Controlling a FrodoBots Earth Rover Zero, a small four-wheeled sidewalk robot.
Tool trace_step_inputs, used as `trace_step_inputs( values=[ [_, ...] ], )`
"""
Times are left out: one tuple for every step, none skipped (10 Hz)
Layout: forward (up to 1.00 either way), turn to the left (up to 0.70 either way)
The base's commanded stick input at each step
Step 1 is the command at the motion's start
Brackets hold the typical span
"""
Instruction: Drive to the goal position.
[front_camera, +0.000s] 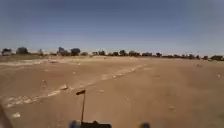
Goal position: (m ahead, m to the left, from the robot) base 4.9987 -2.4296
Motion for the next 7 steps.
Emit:
trace_step_inputs(
  values=[
    [0.70, 0.00],
    [0.70, 0.00],
    [0.70, 0.00],
    [0.70, 0.00],
    [0.70, 0.00],
    [0.70, 0.00],
    [0.70, 0.00]
  ],
)
